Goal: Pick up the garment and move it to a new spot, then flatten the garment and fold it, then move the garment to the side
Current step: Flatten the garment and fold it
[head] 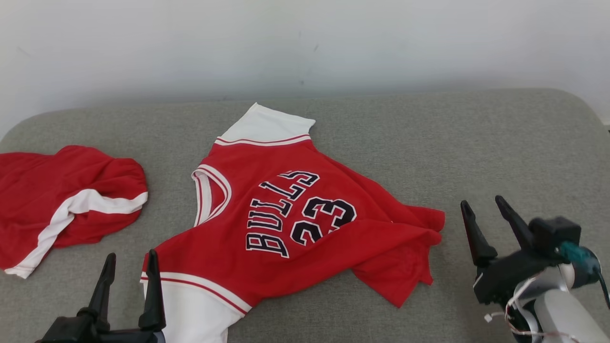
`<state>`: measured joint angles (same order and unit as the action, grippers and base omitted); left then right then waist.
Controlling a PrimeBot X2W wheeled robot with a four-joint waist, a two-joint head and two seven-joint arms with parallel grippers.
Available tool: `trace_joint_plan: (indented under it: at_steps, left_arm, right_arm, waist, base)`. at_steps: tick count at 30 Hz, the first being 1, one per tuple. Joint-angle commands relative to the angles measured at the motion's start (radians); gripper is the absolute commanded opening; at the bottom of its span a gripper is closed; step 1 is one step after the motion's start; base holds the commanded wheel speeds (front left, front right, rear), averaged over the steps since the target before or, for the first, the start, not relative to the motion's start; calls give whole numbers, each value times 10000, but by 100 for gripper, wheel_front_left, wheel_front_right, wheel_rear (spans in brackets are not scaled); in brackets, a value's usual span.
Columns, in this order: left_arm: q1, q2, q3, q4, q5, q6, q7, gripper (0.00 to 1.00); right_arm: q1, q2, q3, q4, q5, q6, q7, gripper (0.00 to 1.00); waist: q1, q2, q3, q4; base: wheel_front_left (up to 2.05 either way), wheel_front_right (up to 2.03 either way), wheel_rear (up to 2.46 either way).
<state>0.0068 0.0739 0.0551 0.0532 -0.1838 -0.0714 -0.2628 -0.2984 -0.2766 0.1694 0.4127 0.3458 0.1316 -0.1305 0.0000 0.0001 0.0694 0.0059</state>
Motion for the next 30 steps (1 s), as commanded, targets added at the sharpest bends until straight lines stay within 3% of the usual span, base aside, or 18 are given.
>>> trace_joint_plan:
  at_steps: [1,8,21,22,23,24,30]
  left_arm:
    - [-117,-56,40,51,84,-75,-23,100]
    - [-248,-160,99,140,259,-219,-24,100]
    - [-489,-229,111,246,362,-314,-23,100]
    - [-518,-231,100,262,366,-321,-24,100]
    - [-544,-233,87,278,368,-319,-25,100]
    - [-555,-236,72,294,369,-326,-25,100]
    - [-434,-240,38,377,313,-331,-25,100]
  right_arm:
    - [-355,-70,45,298,33,-21,191,100]
    - [-1665,-122,249,2332,225,-21,1359,100]
    - [-2726,92,1037,5006,957,-21,1653,100]
    - [-2781,119,1118,5115,1066,-21,1637,55]
    - [-2835,149,1184,5225,1217,-21,1608,23]
    - [-2890,169,1255,5307,1349,-21,1571,0]
    - [-3452,-210,1716,5270,1735,-22,739,0]
  waist:
    - [0,-1,110,196]
    - [0,-1,341,640]
    - [0,-1,709,918]
    - [0,-1,710,910]
    - [0,-1,704,901]
    - [0,-1,691,892]
    - [0,-1,473,770]
  base:
    - [0,0,0]
    - [0,0,0]
    - [0,0,0]
    - [0,0,0]
    - [0,0,0]
    - [0,0,0]
    - [0,0,0]
